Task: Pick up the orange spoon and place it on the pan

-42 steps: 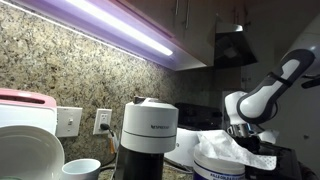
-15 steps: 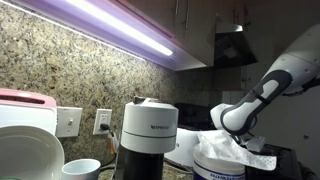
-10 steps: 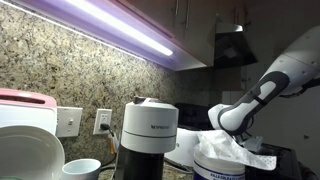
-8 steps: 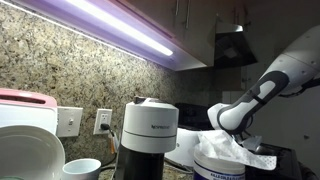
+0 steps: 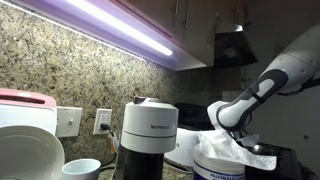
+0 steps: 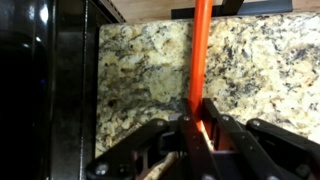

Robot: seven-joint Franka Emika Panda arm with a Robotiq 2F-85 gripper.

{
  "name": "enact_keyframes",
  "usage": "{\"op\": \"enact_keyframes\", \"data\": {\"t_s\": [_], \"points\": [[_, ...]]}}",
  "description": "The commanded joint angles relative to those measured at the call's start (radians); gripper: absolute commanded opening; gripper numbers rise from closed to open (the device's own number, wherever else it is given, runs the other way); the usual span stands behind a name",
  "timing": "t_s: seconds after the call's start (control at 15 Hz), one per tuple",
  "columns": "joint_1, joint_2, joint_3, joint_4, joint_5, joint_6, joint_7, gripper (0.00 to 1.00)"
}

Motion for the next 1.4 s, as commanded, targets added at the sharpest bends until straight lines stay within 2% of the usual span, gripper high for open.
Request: {"op": "enact_keyframes", "data": {"t_s": [0.0, 0.33, 0.47, 0.67, 0.73, 0.93, 1.0, 1.07, 1.27, 1.33], "points": [[-0.018, -0.021, 0.019, -0.001, 0.012, -0.023, -0.052, 0.04], [-0.023, -0.021, 0.023, 0.001, 0.014, -0.026, -0.077, 0.04], [-0.021, -0.017, 0.022, 0.003, 0.012, -0.041, -0.08, 0.42], [-0.025, -0.023, 0.022, -0.017, 0.011, -0.031, -0.093, 0.62], [-0.03, -0.033, 0.027, -0.039, 0.014, 0.004, -0.101, 0.71], [-0.059, -0.068, 0.05, -0.143, 0.03, 0.233, -0.149, 0.93], [-0.073, -0.076, 0.061, -0.173, 0.047, 0.31, -0.157, 0.99], [-0.087, -0.091, 0.067, -0.205, 0.058, 0.356, -0.171, 1.0], [-0.129, -0.113, 0.095, -0.274, 0.103, 0.492, -0.217, 1.0], [-0.14, -0.126, 0.105, -0.296, 0.113, 0.506, -0.234, 1.0]]}}
